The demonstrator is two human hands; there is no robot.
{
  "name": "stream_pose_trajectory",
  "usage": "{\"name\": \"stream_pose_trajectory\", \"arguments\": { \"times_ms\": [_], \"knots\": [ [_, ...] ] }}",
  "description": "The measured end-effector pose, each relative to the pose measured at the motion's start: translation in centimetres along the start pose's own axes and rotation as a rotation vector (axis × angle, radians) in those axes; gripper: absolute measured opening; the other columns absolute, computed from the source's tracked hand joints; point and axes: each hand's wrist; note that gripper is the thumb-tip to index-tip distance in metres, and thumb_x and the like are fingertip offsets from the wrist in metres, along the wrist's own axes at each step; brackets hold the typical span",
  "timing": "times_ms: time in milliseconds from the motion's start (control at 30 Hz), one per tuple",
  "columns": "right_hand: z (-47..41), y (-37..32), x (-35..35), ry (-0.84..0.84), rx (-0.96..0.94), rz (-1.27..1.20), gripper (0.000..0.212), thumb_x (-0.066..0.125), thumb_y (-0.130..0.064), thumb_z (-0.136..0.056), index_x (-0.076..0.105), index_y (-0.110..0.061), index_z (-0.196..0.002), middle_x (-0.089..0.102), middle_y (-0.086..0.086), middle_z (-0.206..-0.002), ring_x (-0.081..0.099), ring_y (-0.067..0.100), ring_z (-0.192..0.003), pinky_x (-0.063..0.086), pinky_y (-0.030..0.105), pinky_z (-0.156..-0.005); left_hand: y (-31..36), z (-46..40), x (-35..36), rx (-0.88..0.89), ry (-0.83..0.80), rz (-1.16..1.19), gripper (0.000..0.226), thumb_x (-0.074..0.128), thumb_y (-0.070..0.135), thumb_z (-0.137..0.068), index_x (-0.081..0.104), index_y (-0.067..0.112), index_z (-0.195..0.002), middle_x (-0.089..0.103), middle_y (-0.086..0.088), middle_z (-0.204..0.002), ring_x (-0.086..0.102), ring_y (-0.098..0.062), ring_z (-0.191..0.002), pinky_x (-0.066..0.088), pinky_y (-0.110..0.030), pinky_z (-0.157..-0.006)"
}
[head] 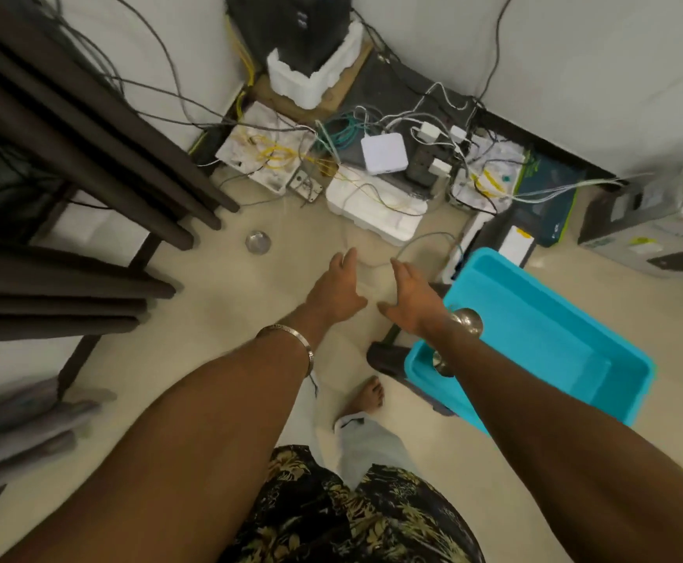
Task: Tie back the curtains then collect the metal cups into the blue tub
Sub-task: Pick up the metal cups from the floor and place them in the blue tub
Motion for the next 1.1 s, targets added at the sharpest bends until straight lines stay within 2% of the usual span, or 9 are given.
{"name": "stream_pose_trajectory", "arguments": {
  "times_ms": [300,500,600,767,900,1100],
  "knots": [
    [-8.6,-13.8,2.8,-0.073,-0.165,0.088,0.087,0.066,-0.031,-0.088,0.014,-0.011,-0.155,0.026,0.012,-0.157,0.036,0.030,-0.139,0.038,0.039,-0.108,-12.0,0.8,-9.6,-0.198,0.099,0.075,0.096,0.071,0.026,-0.085,0.007,0.016,-0.156,0.017,-0.013,-0.159,0.043,-0.034,-0.134,0.043,-0.042,-0.103],
    [-13.0,-20.1,4.9,-0.144,-0.254,0.117,0.086,0.067,-0.026,-0.088,0.016,-0.010,-0.155,0.028,0.012,-0.157,0.040,0.029,-0.137,0.042,0.037,-0.105,-17.5,0.4,-13.5,-0.305,0.164,0.152,0.096,0.073,0.027,-0.085,0.007,0.017,-0.155,0.020,-0.012,-0.157,0.043,-0.033,-0.134,0.043,-0.041,-0.102],
    [-15.3,-21.8,5.5,-0.184,-0.269,0.123,0.087,0.068,-0.025,-0.086,0.016,-0.011,-0.155,0.029,0.011,-0.156,0.042,0.029,-0.135,0.044,0.039,-0.104,-19.0,-0.7,-14.3,-0.340,0.171,0.173,0.098,0.073,0.028,-0.085,0.006,0.017,-0.156,0.018,-0.011,-0.159,0.041,-0.031,-0.136,0.041,-0.040,-0.104],
    [-21.1,-23.1,7.3,-0.225,-0.273,0.145,0.085,0.068,-0.021,-0.086,0.017,-0.015,-0.154,0.033,0.009,-0.154,0.047,0.028,-0.130,0.048,0.035,-0.095,-21.4,-5.2,-14.8,-0.386,0.175,0.207,0.098,0.072,0.028,-0.086,0.004,0.019,-0.156,0.014,-0.008,-0.161,0.040,-0.029,-0.138,0.042,-0.040,-0.107],
    [-27.3,-22.5,10.1,-0.256,-0.256,0.168,0.086,0.067,-0.018,-0.086,0.016,-0.017,-0.155,0.031,0.007,-0.155,0.044,0.025,-0.133,0.049,0.034,-0.096,-24.4,-11.0,-13.9,-0.403,0.168,0.247,0.097,0.073,0.027,-0.085,0.007,0.020,-0.155,0.016,-0.010,-0.161,0.040,-0.031,-0.138,0.043,-0.042,-0.107],
    [-36.5,-20.4,15.8,-0.246,-0.264,0.201,0.084,0.069,-0.017,-0.083,0.021,-0.015,-0.153,0.037,0.007,-0.149,0.048,0.026,-0.127,0.053,0.037,-0.090,-30.4,-19.5,-10.8,-0.397,0.216,0.240,0.094,0.073,0.025,-0.086,0.009,0.022,-0.155,0.019,-0.006,-0.160,0.041,-0.027,-0.138,0.045,-0.036,-0.103]
  ]
}}
Point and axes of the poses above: each hand's wrist, its own z-axis away from the middle knuckle, its own x-axis out of the palm, y = z × x
